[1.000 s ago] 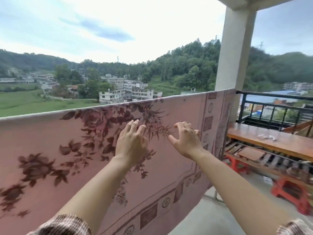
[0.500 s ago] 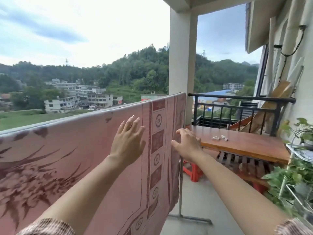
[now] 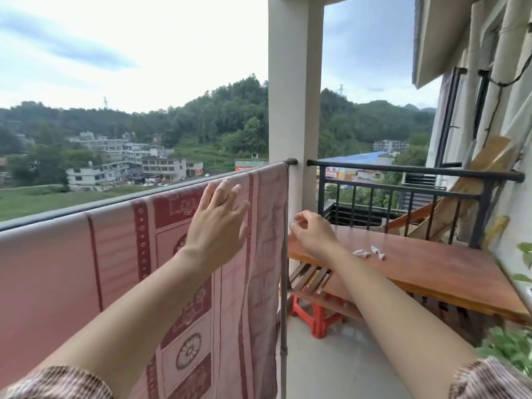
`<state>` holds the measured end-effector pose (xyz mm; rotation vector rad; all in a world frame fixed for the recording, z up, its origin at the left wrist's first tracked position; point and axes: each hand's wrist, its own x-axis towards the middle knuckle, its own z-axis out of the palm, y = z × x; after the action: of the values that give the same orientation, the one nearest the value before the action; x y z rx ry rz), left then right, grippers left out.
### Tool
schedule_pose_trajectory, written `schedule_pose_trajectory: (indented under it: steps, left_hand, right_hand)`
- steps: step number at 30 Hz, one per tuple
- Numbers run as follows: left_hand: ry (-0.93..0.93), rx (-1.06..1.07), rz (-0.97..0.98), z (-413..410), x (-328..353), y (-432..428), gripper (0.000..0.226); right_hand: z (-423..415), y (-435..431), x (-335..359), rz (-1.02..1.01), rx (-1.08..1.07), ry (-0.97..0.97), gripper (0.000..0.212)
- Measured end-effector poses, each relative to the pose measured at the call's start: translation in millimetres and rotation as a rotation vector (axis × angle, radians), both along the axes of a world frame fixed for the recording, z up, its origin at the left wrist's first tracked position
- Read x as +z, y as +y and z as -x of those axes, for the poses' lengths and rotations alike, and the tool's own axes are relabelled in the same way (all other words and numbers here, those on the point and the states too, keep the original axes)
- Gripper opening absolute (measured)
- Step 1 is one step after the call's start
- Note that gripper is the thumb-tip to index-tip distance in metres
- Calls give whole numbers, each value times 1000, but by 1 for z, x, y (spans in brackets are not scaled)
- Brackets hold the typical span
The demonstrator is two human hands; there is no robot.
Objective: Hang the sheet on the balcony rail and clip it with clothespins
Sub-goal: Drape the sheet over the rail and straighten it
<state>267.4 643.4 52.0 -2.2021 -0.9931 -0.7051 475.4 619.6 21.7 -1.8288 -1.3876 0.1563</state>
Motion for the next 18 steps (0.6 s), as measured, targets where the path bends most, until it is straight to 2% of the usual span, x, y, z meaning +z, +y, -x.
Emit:
schedule_pose_trajectory:
  steps: [5,10,13,18]
  left_hand:
    - [-53,86,35,-92,14,63,39]
    - [-129,89,144,-177,-2,111,28]
    - [-216,165,230,-216,-13,137,23]
    - [-254,286,298,-253,-13,186,34]
  right_hand:
    - [-85,81,12,-34,163,113,32]
    - [-157,160,15,-52,275,173,31]
    - [-180,202,7,-87,340,246,31]
    - [-202,271,-4,-75,468,422,29]
